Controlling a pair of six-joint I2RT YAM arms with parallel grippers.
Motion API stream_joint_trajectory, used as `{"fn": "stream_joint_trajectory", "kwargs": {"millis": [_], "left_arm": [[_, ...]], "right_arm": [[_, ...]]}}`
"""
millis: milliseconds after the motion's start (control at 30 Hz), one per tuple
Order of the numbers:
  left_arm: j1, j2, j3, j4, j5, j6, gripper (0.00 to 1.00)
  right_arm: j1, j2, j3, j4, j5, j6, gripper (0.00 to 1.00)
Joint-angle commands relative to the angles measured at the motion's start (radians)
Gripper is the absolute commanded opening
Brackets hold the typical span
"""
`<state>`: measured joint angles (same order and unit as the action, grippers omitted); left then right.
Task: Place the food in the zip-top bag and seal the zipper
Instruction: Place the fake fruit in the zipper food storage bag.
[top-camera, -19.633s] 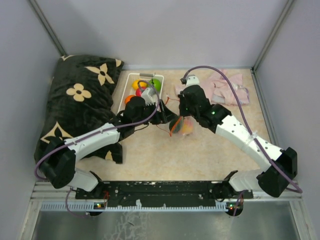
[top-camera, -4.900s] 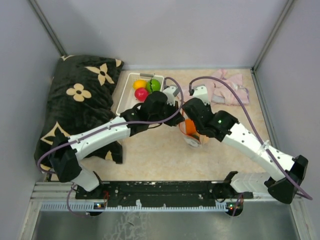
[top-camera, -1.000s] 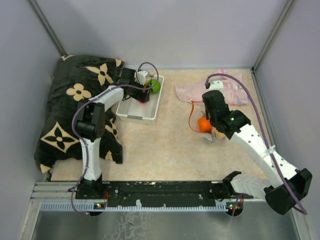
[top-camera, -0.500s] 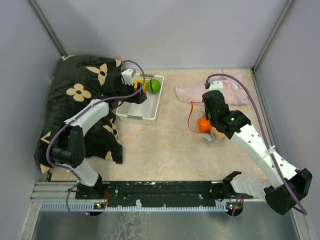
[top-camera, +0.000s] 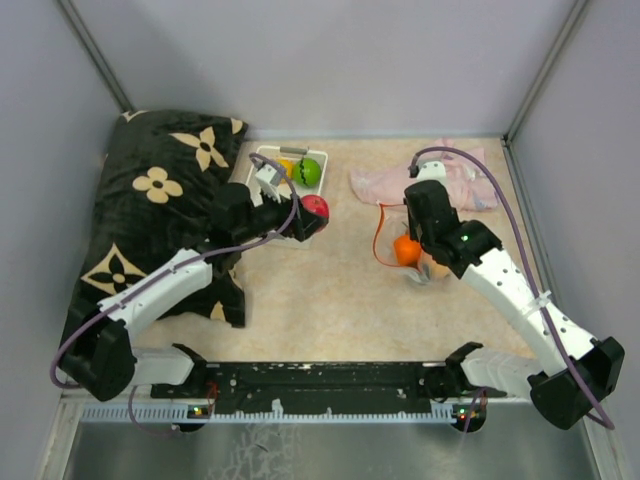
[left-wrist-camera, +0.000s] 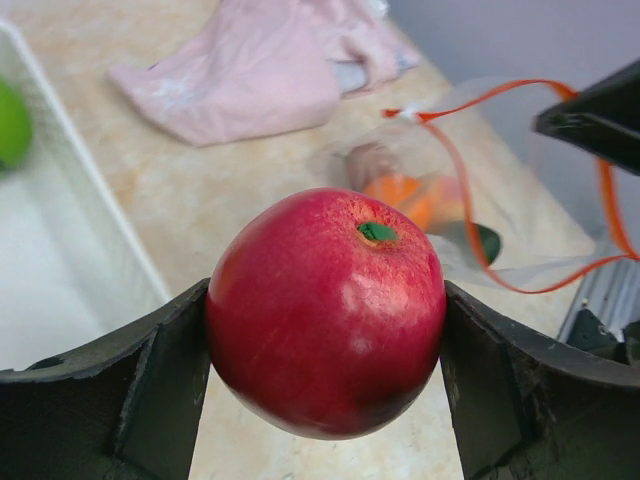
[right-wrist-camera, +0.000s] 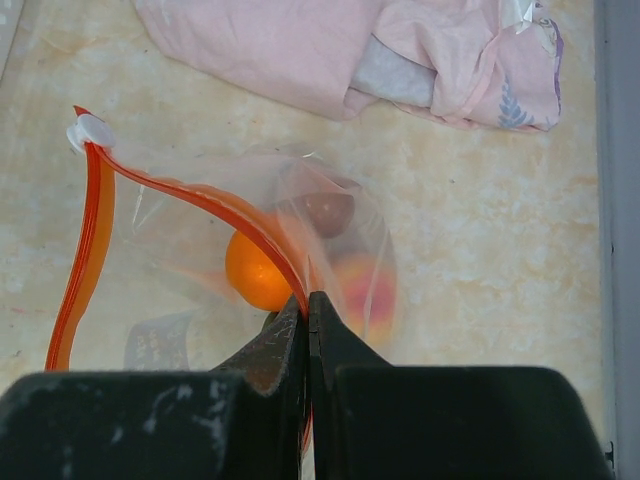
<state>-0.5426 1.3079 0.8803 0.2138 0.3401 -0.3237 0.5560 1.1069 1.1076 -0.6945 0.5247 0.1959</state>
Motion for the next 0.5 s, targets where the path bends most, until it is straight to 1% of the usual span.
{"fn": "stream_joint_trajectory", "kwargs": {"millis": [0, 233, 467], "left_arm": [[-0.069, -0.06, -0.02, 0.1, -0.011, -0.012, 0.64], [-0.181, -0.085, -0.052, 0.191, 0.009, -0.004, 0.64], [-0.271, -0.06, -0.078, 0.369, 0.031, 0.001, 0.64]], "right_arm": [[-0.007, -0.002, 0.057, 0.029, -0.016, 0.018, 0.0], [-0.007, -0.001, 0.056, 0.029, -0.045, 0.026, 0.0], [-0.007, -0.011, 0.042, 0.038, -0.07, 0.038, 0.0]]}}
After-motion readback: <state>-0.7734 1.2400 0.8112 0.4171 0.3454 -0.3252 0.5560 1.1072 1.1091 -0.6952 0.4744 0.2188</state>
